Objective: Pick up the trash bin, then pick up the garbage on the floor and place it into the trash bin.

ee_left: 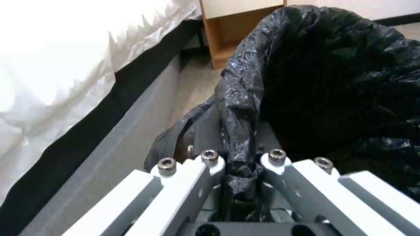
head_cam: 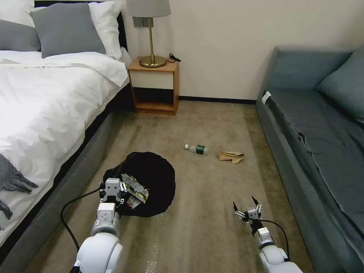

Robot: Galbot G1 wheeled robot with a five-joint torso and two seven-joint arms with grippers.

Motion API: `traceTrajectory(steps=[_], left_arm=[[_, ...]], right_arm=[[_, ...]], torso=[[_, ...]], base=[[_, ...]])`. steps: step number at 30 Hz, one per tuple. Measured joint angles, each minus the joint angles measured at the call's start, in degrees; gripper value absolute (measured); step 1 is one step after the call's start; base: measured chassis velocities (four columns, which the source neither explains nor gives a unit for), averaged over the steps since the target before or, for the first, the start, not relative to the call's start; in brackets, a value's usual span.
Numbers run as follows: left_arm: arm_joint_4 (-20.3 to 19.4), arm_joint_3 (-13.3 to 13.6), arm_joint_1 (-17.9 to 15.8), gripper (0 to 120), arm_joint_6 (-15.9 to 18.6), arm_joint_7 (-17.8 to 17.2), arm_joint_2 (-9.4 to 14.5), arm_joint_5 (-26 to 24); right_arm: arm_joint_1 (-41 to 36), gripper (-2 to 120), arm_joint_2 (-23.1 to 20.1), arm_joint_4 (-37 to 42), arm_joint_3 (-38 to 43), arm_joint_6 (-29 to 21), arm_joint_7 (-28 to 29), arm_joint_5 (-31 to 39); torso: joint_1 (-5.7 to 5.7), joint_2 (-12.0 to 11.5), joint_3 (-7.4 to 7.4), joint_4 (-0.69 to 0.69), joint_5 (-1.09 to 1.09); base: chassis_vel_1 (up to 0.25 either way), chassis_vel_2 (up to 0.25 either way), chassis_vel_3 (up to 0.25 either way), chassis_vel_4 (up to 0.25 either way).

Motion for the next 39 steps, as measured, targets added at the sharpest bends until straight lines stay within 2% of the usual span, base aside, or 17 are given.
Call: traceTrajectory(steps=[18, 39], left_arm=[[-1.58, 0.09, 1.98, 3, -1.01, -0.09, -0.43, 0.53], [-0.68, 0.09, 2.34, 3, -1.92, 0.04, -0.03, 0.67]], right_arm=[[-1.82, 100, -1.50, 1.68, 2.77, 1.83, -0.90, 0.91], [-1.62, 100, -2.15, 0.06, 4.91, 3.75, -3.56, 2.02]], torso=[[0.00, 0.00, 0.00, 0.00, 0.01], [0.00, 0.00, 0.00, 0.00, 0.00]], base=[[0.000, 0.000, 0.000, 0.000], [-0.003, 0.004, 0.003, -0.005]])
